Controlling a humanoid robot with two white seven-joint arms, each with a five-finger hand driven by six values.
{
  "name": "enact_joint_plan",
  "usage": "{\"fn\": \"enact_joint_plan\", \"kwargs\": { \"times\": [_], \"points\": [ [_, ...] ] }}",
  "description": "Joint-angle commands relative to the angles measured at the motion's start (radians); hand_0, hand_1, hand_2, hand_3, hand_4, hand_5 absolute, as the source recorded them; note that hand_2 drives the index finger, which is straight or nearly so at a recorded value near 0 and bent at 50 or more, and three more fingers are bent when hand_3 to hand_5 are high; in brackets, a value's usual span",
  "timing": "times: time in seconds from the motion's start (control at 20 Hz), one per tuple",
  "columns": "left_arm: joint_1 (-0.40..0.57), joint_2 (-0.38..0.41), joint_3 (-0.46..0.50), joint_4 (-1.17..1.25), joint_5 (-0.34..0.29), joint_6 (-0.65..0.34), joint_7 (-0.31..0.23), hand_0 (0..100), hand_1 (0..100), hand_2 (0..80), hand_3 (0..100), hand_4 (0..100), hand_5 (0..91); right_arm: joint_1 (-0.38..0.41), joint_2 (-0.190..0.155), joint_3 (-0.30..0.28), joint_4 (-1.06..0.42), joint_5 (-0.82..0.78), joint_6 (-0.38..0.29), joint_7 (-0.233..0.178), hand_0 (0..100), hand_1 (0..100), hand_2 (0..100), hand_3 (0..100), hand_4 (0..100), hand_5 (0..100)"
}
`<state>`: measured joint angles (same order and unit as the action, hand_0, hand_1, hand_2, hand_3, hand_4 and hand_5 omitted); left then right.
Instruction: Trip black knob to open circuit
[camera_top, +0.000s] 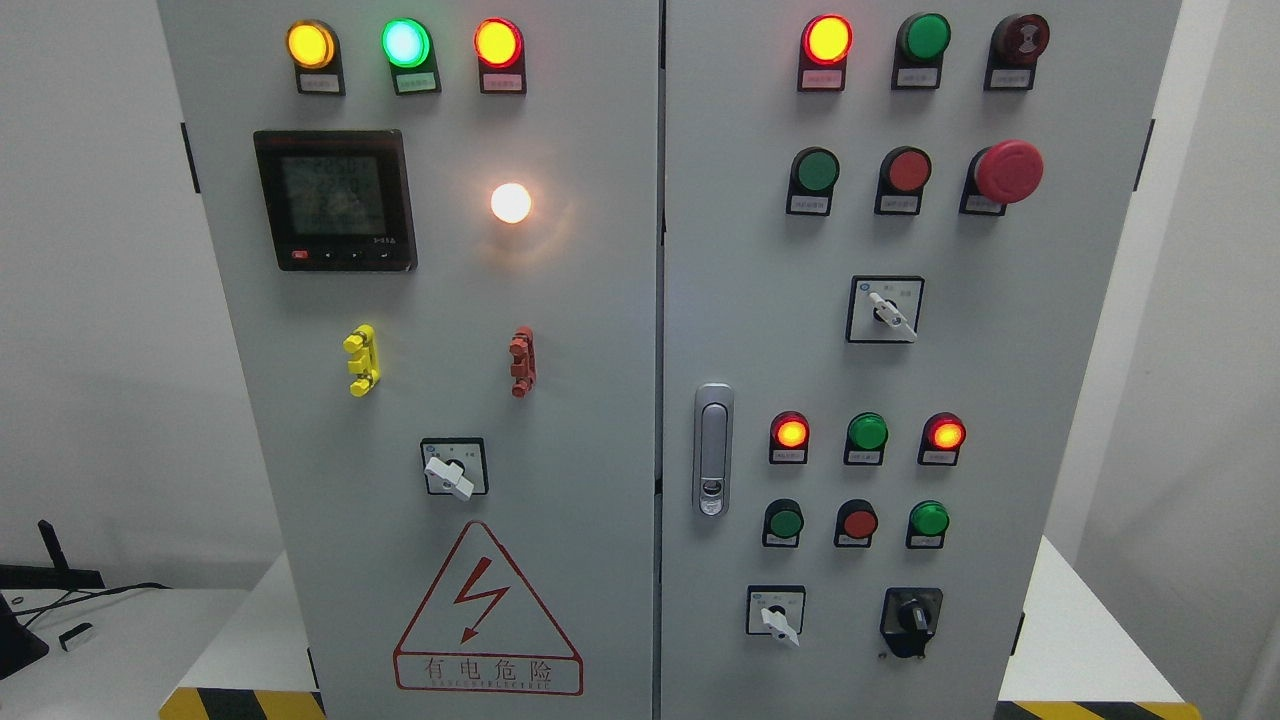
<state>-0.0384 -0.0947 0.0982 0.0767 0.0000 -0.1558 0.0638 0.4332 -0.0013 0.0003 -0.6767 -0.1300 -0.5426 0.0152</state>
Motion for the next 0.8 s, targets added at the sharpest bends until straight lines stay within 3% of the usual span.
{"fn": "enact_joint_plan", "kwargs": {
  "times": [0.0,0.15,0.3,0.6,0.75],
  "points": [
    [0.000,0.000,0.000,0.000,0.005,-0.001,0.001,12,39,0.0,0,0,0.0,0.081,-0.035,0.014,-0.273,0.001,-0.153,0.008,41,43,27,57,53,59],
    [0.000,0.000,0.000,0.000,0.005,-0.001,0.001,12,39,0.0,0,0,0.0,0.119,-0.035,0.010,-0.395,0.001,-0.235,0.006,40,48,30,60,59,66],
    [0.000,0.001,0.000,0.000,0.005,-0.001,0.001,12,39,0.0,0,0,0.0,0.176,-0.028,-0.023,-0.550,0.003,-0.321,0.006,36,54,34,66,72,81],
    [0.000,0.000,0.000,0.000,0.005,-0.001,0.001,12,39,0.0,0,0,0.0,0.243,-0.022,-0.084,-0.845,0.003,-0.324,-0.011,32,59,36,78,84,98],
    [0.000,0.000,0.000,-0.001,0.005,-0.001,0.001,12,39,0.0,0,0,0.0,0.248,-0.022,-0.118,-0.960,0.021,-0.313,-0.053,31,61,36,78,86,99]
  ]
}}
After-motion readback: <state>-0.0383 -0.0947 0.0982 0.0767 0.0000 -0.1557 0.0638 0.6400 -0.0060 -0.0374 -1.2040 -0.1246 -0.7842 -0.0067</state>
